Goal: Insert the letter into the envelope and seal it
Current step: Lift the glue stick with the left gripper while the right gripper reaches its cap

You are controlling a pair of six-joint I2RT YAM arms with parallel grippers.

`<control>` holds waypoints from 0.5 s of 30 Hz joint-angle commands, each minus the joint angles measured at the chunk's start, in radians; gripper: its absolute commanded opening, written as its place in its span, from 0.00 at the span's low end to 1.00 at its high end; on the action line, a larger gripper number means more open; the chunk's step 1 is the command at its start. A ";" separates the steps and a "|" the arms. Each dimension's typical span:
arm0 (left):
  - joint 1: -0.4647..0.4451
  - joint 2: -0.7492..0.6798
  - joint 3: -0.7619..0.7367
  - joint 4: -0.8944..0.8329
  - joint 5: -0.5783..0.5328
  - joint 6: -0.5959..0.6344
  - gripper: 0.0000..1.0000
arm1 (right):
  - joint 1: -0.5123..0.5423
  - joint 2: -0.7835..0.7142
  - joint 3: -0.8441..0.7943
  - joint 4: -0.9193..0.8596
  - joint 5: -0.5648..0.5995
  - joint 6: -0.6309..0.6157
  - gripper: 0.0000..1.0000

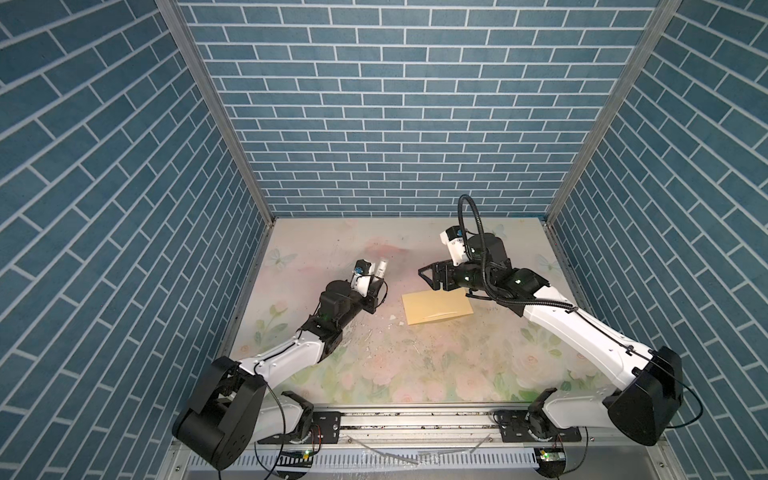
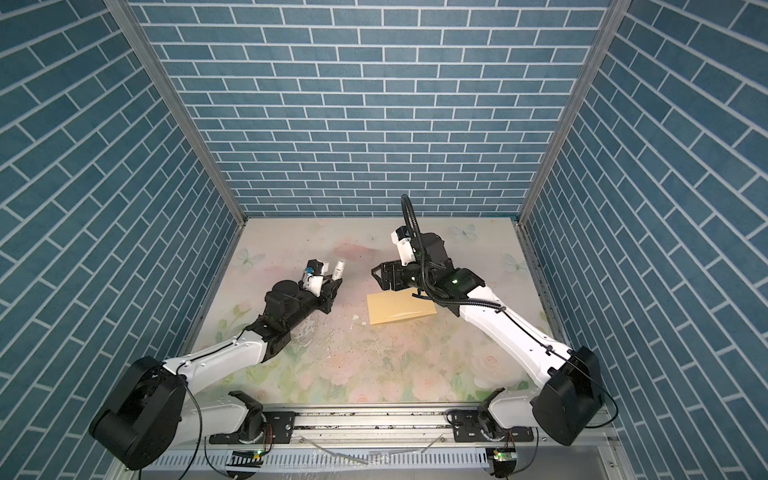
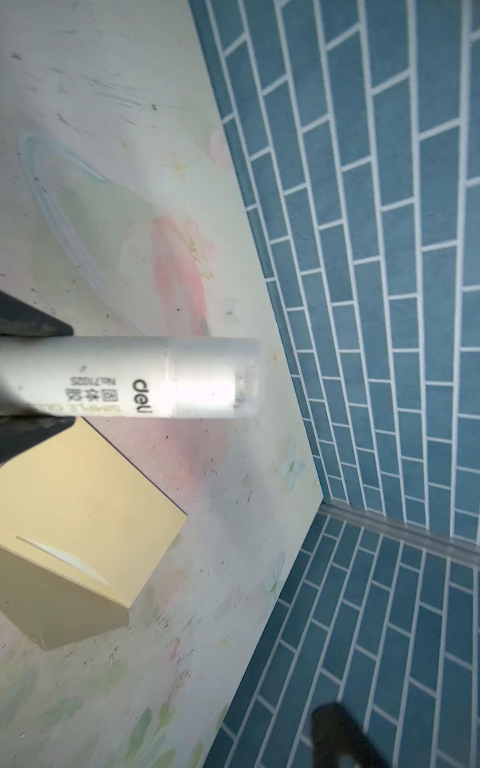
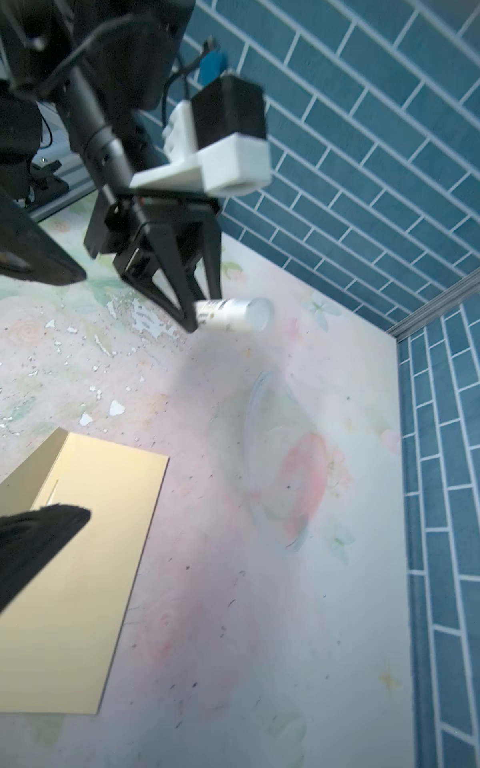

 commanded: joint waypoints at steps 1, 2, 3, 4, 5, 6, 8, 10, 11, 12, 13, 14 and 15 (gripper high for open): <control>-0.038 -0.005 -0.025 0.163 0.049 0.098 0.00 | -0.001 0.053 0.087 -0.054 -0.070 -0.041 0.82; -0.051 -0.003 -0.033 0.186 0.050 0.115 0.00 | 0.000 0.070 0.104 -0.062 -0.081 -0.038 0.82; -0.060 0.000 -0.039 0.201 0.050 0.127 0.00 | 0.000 0.083 0.116 -0.064 -0.088 -0.033 0.82; -0.067 0.004 -0.045 0.213 0.054 0.140 0.00 | 0.001 0.098 0.129 -0.064 -0.098 -0.025 0.82; -0.075 0.006 -0.046 0.221 0.057 0.151 0.00 | 0.003 0.112 0.142 -0.064 -0.111 -0.019 0.82; -0.080 0.008 -0.049 0.227 0.061 0.161 0.00 | 0.006 0.123 0.151 -0.064 -0.118 -0.015 0.82; -0.094 0.012 -0.057 0.244 0.065 0.185 0.00 | 0.014 0.146 0.173 -0.065 -0.129 -0.011 0.82; -0.103 0.014 -0.061 0.249 0.065 0.198 0.00 | 0.020 0.162 0.190 -0.069 -0.136 -0.009 0.81; -0.105 0.016 -0.061 0.248 0.066 0.201 0.00 | 0.024 0.168 0.196 -0.070 -0.138 -0.009 0.80; -0.106 0.016 -0.061 0.246 0.067 0.203 0.00 | 0.026 0.172 0.200 -0.071 -0.138 -0.009 0.79; -0.106 0.016 -0.061 0.246 0.067 0.205 0.00 | 0.029 0.176 0.203 -0.071 -0.139 -0.008 0.78; -0.106 0.016 -0.061 0.245 0.068 0.206 0.00 | 0.032 0.181 0.207 -0.071 -0.142 -0.007 0.77; -0.108 0.016 -0.060 0.245 0.070 0.206 0.00 | 0.035 0.186 0.209 -0.071 -0.145 -0.007 0.75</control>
